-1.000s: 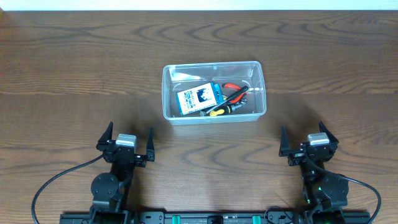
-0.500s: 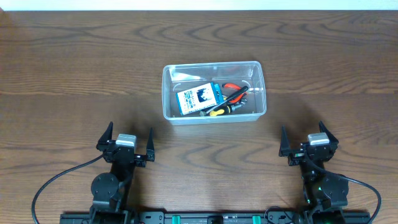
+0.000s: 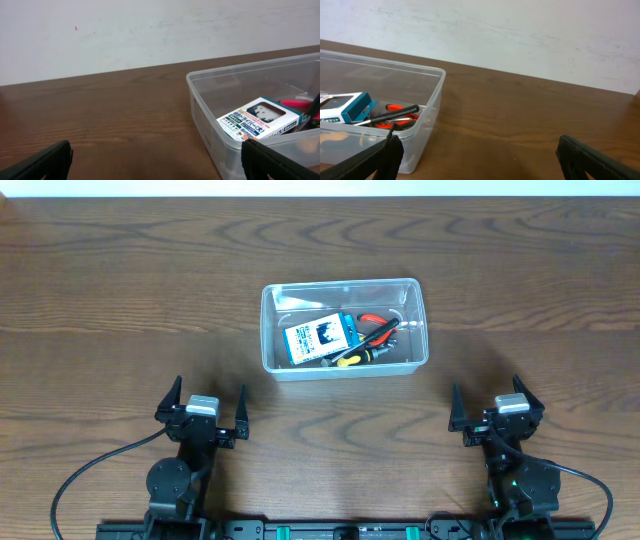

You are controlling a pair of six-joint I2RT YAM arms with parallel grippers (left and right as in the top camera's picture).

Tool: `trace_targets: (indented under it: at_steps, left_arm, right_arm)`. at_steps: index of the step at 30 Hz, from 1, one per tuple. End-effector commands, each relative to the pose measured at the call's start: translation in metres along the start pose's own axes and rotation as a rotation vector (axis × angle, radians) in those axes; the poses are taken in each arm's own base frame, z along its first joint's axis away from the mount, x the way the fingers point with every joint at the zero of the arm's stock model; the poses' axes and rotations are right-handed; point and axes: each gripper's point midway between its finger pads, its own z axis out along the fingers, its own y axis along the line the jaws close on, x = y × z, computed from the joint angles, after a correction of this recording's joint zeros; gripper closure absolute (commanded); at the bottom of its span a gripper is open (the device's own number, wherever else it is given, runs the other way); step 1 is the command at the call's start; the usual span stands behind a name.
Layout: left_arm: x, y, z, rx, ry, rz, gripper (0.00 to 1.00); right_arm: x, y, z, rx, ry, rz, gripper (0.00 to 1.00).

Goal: Pack container

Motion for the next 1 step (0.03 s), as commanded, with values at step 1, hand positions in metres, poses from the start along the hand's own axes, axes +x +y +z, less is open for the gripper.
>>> trace_targets:
  at_steps: [1]
  left_arm:
    - [0.0155, 0.0, 0.0007, -0.001, 0.048, -0.017, 0.02]
  right_arm:
    - [0.0007, 0.0012, -0.0001, -0.006, 0.0, 0.014, 0.01]
